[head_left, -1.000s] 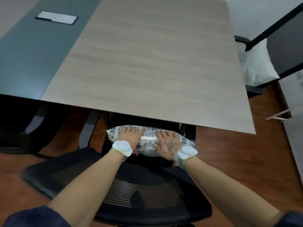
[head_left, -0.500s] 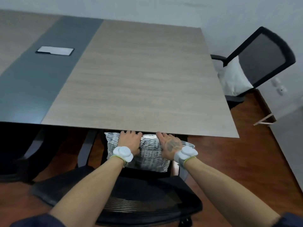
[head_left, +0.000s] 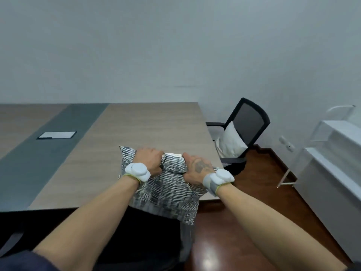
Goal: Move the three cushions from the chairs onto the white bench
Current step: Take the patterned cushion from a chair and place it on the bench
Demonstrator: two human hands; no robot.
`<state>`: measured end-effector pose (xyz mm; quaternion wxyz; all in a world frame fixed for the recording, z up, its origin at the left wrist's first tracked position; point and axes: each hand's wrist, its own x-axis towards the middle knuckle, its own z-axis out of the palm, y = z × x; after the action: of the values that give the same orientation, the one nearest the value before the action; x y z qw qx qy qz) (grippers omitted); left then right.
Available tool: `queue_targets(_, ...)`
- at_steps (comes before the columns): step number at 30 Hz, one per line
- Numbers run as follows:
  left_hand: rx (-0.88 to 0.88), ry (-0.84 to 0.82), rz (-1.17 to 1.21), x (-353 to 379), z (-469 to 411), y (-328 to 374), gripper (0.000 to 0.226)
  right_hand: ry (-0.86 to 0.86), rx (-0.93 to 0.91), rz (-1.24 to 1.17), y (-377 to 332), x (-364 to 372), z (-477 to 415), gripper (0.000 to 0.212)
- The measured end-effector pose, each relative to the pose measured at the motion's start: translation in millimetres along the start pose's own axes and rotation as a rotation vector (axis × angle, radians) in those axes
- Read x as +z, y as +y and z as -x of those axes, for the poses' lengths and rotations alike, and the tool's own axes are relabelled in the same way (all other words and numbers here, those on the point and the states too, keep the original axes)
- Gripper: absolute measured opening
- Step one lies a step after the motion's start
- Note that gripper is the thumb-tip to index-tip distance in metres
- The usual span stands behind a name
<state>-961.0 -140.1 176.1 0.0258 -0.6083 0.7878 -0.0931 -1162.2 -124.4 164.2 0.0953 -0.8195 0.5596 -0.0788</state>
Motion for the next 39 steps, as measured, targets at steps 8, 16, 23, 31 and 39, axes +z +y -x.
queue_targets(8,0.196,0.177,0.086,-99.0,-53.3,207.6,0.029,0.152,0.216,0.132,171.9,-125.7,124.0,0.036)
queue_targets(16,0.416,0.264,0.137,-150.6,-100.1,401.7,0.027,0.344,0.477,0.219,316.6,-185.9,248.5,0.044)
queue_targets(23,0.624,0.304,0.194,-178.0,-145.2,536.7,0.035,0.428,0.723,0.299,404.5,-213.1,321.1,0.041)
queue_targets(31,0.820,0.427,0.196,-210.5,-253.4,648.0,0.040,0.496,0.924,0.323,504.9,-259.5,323.0,0.041)
queue_targets(39,0.962,0.487,0.207,-238.1,-356.7,738.4,0.038,0.526,1.088,0.322,597.0,-300.3,303.5,0.043)
